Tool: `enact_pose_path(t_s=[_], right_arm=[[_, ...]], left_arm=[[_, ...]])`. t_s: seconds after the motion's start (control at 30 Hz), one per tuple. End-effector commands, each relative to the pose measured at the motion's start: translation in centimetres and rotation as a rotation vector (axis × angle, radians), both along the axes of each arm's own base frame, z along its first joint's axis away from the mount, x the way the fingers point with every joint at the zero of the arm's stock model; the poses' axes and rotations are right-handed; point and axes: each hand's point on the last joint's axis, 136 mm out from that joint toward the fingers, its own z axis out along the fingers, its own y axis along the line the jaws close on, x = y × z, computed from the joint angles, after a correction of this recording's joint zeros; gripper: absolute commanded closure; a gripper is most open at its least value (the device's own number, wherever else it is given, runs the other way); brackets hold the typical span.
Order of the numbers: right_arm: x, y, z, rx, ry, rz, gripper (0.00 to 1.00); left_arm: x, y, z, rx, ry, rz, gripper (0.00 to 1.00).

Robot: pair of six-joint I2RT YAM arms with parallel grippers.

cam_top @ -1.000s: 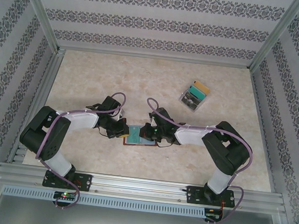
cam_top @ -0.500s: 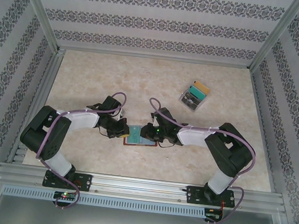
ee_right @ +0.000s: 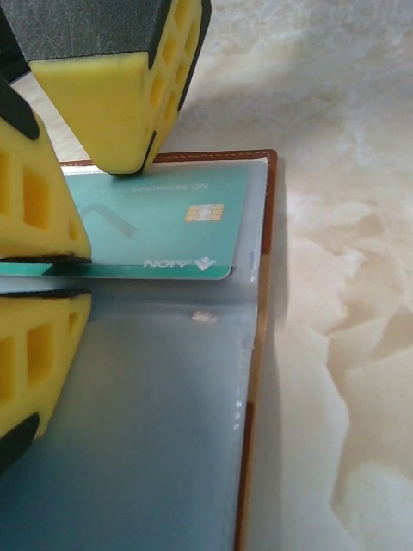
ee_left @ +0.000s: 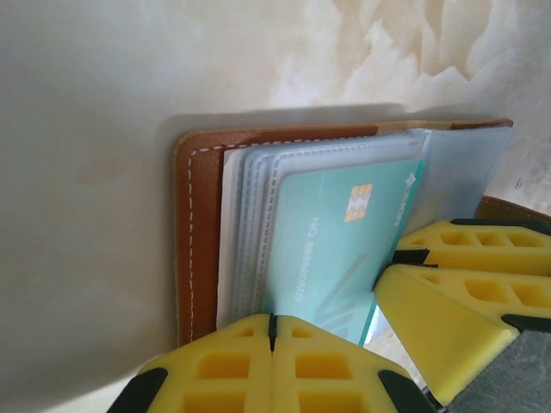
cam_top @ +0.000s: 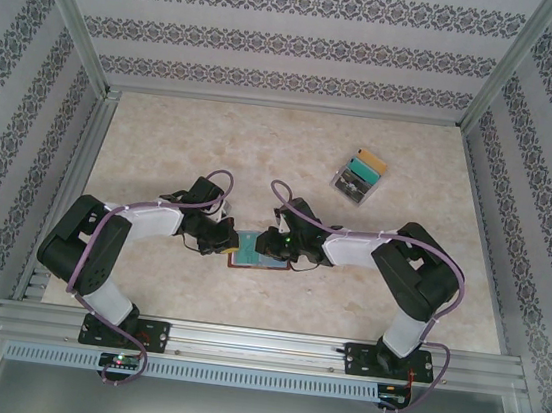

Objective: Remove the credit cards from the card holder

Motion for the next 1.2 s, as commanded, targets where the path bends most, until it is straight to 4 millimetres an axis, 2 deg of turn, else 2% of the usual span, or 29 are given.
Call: enact_pose_path(t_s=[0.0, 0.07, 0.17, 0.4, 0.63, 0.77, 0.83, 0.87, 1.17], right_arm=[[-0.3, 0.9, -0.2, 0.028, 0.009, 0.027, 0.90], [-0.2, 0.9, 0.0, 0.034, 0.007, 0.022, 1.00], [-0.2, 0.4, 0.0, 0.033, 0.008, 0.011, 1.00], [0.1, -1.0, 0.3, 0.016, -0.011, -0.027, 1.00], [0.1, -1.2, 0.2, 0.013, -0.010, -0.033, 1.00], [0.1, -0.7, 0.3, 0.021, -0.007, -0.013, 1.00], [0.0, -0.3, 0.2, 0.024, 0.001, -0.001, 0.90], [-0.1, -0.2, 0.2, 0.023, 0.002, 0.001, 0.89], [-0.2, 0.9, 0.0, 0.034, 0.010, 0.025, 0.84]], left_arm=[[-1.9, 1.3, -2.2, 0.096, 0.076, -0.005, 1.00], [-1.8, 1.4, -2.1, 0.097, 0.075, -0.003, 1.00], [-1.8, 1.5, -2.0, 0.104, 0.072, -0.005, 0.99], [-0.9, 2.1, 0.0, 0.110, 0.017, 0.008, 0.87], [-0.9, 1.5, 0.0, 0.078, 0.017, -0.001, 0.86], [-1.0, 1.6, -0.4, 0.086, 0.023, -0.005, 0.89], [-1.1, 1.5, -0.7, 0.082, 0.032, -0.008, 0.90], [-1.1, 1.5, -0.8, 0.081, 0.035, -0.008, 0.90], [-1.6, 1.5, -1.5, 0.100, 0.061, -0.019, 0.93]])
